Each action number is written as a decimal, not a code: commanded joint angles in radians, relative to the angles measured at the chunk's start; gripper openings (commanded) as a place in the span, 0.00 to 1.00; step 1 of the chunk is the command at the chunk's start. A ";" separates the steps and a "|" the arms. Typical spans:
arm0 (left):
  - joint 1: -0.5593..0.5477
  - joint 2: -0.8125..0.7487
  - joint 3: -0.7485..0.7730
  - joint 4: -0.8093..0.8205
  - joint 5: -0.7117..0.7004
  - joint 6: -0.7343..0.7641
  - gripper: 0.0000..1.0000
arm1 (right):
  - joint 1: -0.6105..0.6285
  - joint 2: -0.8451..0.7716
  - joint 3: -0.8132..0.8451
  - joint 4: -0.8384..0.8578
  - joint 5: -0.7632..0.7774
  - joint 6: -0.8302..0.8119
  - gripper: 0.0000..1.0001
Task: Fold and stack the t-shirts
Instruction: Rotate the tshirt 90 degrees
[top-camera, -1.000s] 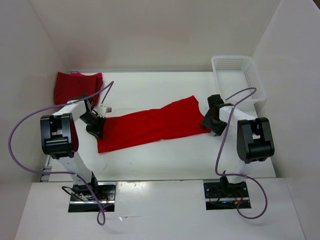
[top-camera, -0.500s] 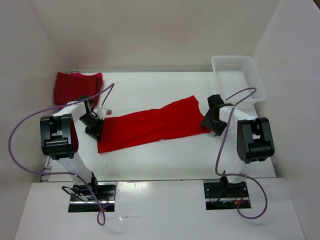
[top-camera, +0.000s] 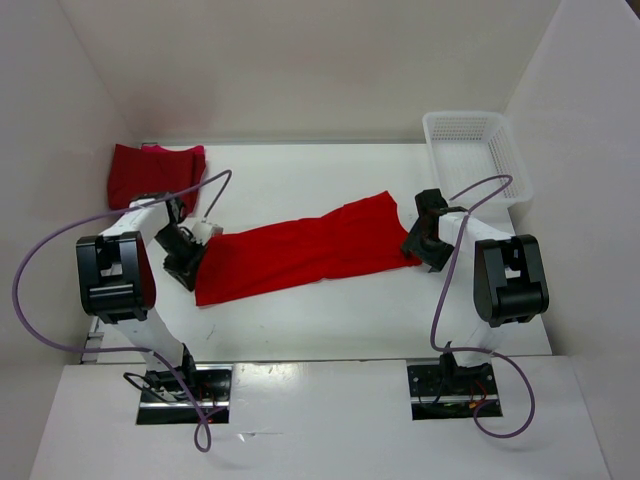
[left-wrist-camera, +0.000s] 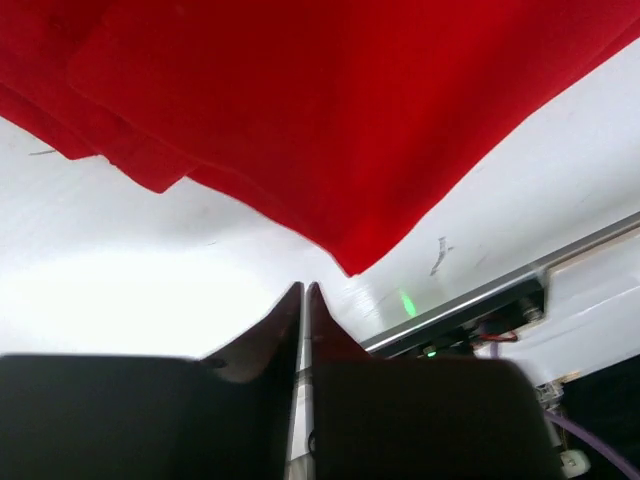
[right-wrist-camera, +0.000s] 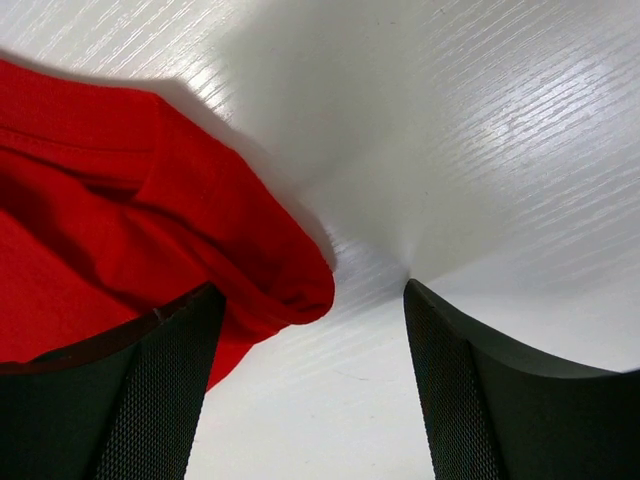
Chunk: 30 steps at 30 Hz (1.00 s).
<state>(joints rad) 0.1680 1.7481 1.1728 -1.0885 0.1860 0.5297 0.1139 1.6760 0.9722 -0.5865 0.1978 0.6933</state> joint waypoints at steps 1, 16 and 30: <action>-0.001 0.008 -0.016 0.010 -0.048 0.015 0.25 | -0.006 0.025 0.010 0.048 -0.023 -0.017 0.76; -0.022 0.030 0.148 0.419 -0.146 -0.160 0.76 | 0.021 0.119 0.082 0.048 0.063 -0.006 0.44; -0.073 0.257 0.174 0.518 -0.092 -0.197 0.53 | 0.055 0.154 0.114 0.039 0.094 -0.025 0.30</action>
<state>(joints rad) 0.1116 1.9549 1.3483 -0.5911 0.0677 0.3336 0.1509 1.7702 1.0729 -0.5762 0.2352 0.6704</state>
